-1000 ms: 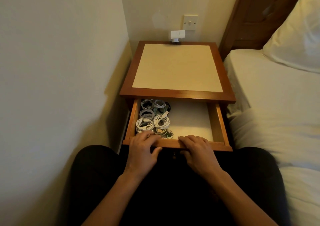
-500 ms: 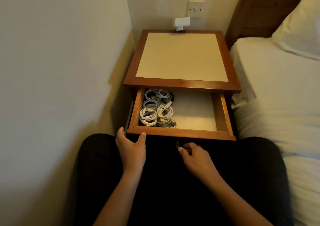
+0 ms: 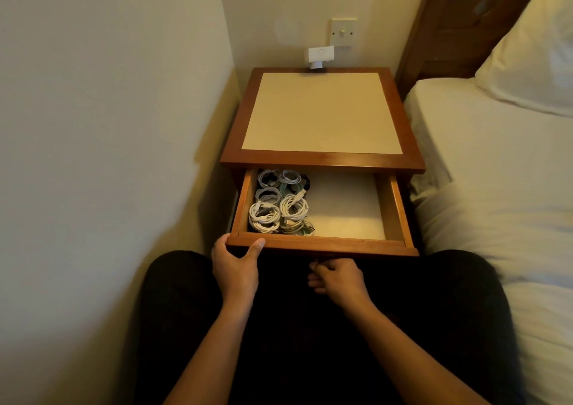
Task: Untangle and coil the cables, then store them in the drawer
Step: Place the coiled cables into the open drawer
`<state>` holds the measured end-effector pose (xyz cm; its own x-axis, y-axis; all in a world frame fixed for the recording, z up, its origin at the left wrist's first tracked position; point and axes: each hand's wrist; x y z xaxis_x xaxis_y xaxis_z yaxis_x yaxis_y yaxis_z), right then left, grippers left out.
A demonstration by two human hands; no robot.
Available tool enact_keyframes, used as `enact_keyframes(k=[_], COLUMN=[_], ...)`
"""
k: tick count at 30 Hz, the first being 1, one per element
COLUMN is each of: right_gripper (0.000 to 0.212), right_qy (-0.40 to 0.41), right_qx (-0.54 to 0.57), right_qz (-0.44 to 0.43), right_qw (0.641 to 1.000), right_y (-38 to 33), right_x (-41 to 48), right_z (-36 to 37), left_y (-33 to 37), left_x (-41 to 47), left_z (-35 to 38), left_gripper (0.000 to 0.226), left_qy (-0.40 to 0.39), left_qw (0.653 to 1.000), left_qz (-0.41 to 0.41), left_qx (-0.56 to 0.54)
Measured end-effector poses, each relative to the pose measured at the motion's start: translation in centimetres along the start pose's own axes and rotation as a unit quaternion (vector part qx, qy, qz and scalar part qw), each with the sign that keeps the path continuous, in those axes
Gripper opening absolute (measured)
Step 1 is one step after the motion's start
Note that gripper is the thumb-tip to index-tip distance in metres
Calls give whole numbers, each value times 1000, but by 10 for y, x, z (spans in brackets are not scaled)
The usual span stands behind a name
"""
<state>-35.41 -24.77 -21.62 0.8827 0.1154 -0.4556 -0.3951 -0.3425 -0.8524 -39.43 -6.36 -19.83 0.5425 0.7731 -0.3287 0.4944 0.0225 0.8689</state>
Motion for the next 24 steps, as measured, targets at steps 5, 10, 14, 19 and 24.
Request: enact_keyframes(k=[5, 10, 14, 19, 24], right_gripper=[13, 12, 14, 14, 13], right_qy=[29, 56, 64, 38, 47], right_qx=[19, 26, 56, 154, 232], right_qz=[2, -4, -12, 22, 43], right_qw=[999, 998, 996, 987, 971], right_y=[-10, -19, -23, -18, -15], right_x=[18, 44, 66, 74, 78], right_z=[5, 3, 5, 4, 4], left_y=[15, 28, 35, 34, 51], left_x=[16, 31, 51, 54, 30], left_z=[7, 24, 32, 41, 57], left_gripper=[69, 67, 65, 108, 55], left_qy=[-13, -12, -13, -48, -127], left_qw=[1000, 998, 997, 989, 883], left_qz=[23, 48, 61, -128, -310], left_qx=[10, 26, 46, -60, -327])
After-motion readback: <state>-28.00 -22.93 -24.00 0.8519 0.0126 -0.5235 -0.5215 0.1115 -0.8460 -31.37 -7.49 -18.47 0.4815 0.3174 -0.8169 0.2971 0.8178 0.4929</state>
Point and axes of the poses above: each hand's wrist, its own x-axis towards the middle knuckle, its own z-axis out of the palm, y = z × x, and after that the axes turned 8 degrees about -z, right-handed
